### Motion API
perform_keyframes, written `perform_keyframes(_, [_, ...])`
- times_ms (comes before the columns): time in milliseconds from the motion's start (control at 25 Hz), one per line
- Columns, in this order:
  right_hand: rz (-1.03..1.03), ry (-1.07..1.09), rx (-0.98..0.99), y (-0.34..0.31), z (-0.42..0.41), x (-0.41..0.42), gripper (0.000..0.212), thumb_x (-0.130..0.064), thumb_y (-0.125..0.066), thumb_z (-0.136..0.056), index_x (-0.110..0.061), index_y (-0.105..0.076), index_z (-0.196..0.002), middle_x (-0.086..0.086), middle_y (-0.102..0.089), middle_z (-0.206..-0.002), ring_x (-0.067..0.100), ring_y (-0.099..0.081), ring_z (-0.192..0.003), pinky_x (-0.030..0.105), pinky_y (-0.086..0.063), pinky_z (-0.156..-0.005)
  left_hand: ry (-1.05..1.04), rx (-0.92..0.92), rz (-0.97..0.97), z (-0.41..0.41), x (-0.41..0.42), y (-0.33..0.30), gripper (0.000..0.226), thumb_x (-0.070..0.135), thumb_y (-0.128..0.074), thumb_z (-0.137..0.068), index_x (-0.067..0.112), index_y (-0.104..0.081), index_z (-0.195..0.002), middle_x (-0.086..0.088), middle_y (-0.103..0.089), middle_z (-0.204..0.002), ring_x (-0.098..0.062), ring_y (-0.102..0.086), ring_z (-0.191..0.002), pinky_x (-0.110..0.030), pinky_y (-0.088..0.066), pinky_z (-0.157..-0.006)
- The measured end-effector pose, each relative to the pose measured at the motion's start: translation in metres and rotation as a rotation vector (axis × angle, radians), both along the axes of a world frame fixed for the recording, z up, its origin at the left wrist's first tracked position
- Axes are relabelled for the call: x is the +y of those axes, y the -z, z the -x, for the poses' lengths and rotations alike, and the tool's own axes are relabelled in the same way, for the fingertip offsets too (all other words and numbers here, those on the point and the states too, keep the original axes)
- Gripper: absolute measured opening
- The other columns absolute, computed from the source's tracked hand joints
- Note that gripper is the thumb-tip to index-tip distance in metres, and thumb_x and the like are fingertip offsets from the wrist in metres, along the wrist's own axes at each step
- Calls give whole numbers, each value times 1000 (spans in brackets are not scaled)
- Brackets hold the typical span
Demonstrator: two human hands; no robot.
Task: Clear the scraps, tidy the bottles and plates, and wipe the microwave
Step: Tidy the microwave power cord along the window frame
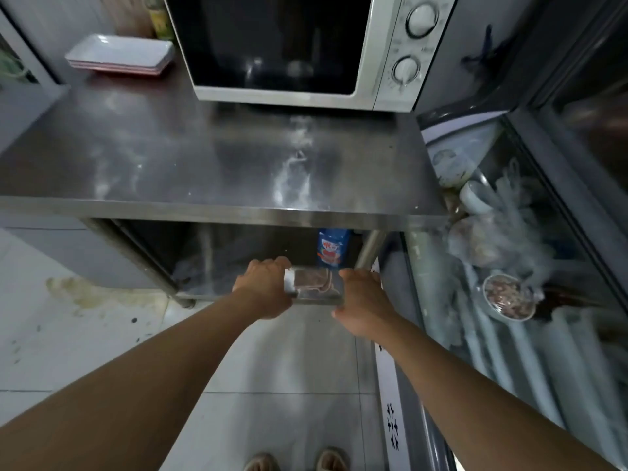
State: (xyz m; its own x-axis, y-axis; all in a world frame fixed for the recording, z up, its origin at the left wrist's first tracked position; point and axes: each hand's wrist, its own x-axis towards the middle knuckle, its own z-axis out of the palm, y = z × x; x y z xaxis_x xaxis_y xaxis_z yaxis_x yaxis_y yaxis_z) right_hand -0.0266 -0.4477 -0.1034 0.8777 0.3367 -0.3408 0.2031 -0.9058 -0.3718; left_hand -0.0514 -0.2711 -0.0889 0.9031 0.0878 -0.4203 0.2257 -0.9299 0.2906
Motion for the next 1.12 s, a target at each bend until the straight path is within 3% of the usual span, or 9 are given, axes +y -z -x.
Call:
perform_keyframes(160, [-40,56,-52,-61,-4,-8,74,-22,-71,-80,-16,-30,-142,8,-36,-141,26,-31,-130,36,-32,-107,47,-12,-16,-7,-9,-58,71,22,-68,-81,19,-32,-141,-7,-47,-137,-26,-44,-126,-41,-41,-104])
perform_keyframes(320, [-14,36,-97,-125,-10,-22,70,-25,-68,-81,-15,-32,-140,9,-36,-140,27,-32,-130,38,-32,-109,89,-90,-4,-17,-19,-120,52,20,-68,-77,21,-45,-124,-7,-58,-120,-26,-55,-112,-40,-47,-96])
perform_keyframes(480, [16,35,-186,-185,-21,-36,61,-27,-67,-82,-14,-37,-133,10,-38,-137,28,-33,-127,35,-37,-104,103,-158,-58,-28,-28,-175,72,24,-71,-79,21,-34,-140,-7,-46,-139,-27,-44,-127,-39,-41,-103])
perform_keyframes(680, [-47,42,-260,-254,-38,-63,68,-28,-66,-83,-16,-31,-140,12,-34,-139,30,-28,-131,38,-33,-106,82,-267,-77,-43,-48,-238,74,24,-72,-79,22,-33,-142,-6,-45,-142,-26,-46,-127,-39,-41,-104])
perform_keyframes(1120, [-121,130,-372,-316,-91,-110,84,-29,-67,-82,-18,-15,-147,10,-26,-149,32,-21,-137,42,-30,-108,136,-371,-208,-93,-91,-313,71,31,-69,-79,24,-33,-139,-3,-43,-139,-28,-42,-127,-47,-32,-103])
